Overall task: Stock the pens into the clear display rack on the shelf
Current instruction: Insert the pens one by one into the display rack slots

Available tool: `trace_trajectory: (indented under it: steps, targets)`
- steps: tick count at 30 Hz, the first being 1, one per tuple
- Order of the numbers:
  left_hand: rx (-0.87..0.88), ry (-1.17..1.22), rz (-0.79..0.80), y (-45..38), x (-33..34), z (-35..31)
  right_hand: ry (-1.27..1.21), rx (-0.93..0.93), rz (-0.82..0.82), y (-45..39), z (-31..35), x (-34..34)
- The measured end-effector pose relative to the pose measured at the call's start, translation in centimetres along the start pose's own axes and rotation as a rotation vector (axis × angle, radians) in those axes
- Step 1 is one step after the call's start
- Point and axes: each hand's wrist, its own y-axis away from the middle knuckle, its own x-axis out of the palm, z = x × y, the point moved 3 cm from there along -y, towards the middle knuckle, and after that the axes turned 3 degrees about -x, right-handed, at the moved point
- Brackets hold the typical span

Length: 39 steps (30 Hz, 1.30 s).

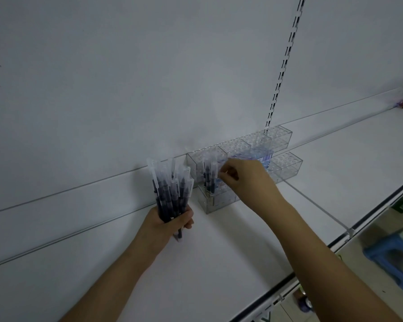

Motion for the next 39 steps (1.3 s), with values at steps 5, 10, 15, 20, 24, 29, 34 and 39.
trace_trajectory:
  steps: [5, 10, 15, 20, 24, 29, 34, 39]
  targets:
    - [0.003, -0.038, -0.019, 0.1, 0.2, 0.0, -0.233, 0.057, -0.305, 5.4, 0.9, 0.5]
    - [0.018, -0.152, -0.017, -0.2, 0.6, 0.1, -0.360, -0.107, -0.183, 6.1, 3.8, 3.2]
    - [-0.002, -0.151, -0.023, -0.1, 0.9, 0.3, -0.446, -0.025, -0.218, 5.9, 3.4, 3.5]
    - [0.002, -0.182, 0.013, 0.1, 1.1, 0.2, -0.619, 0.074, -0.290, 6.4, 2.2, 1.5]
    - [0.001, -0.120, -0.003, 0.0, 0.9, 0.1, -0.688, 0.119, -0.524, 5.9, 0.7, -1.2]
    - [0.021, -0.105, -0.024, -0.4, 0.7, 0.2, -0.581, 0.091, -0.552, 3.8, -1.5, -3.5]
    - [0.005, -0.065, -0.053, -0.5, 0.6, 0.3, -0.529, 0.019, -0.380, 1.9, -1.0, -2.7]
    - [-0.014, -0.057, -0.071, -0.6, 0.6, 0.2, -0.424, -0.041, -0.198, 0.6, -0.3, -1.8]
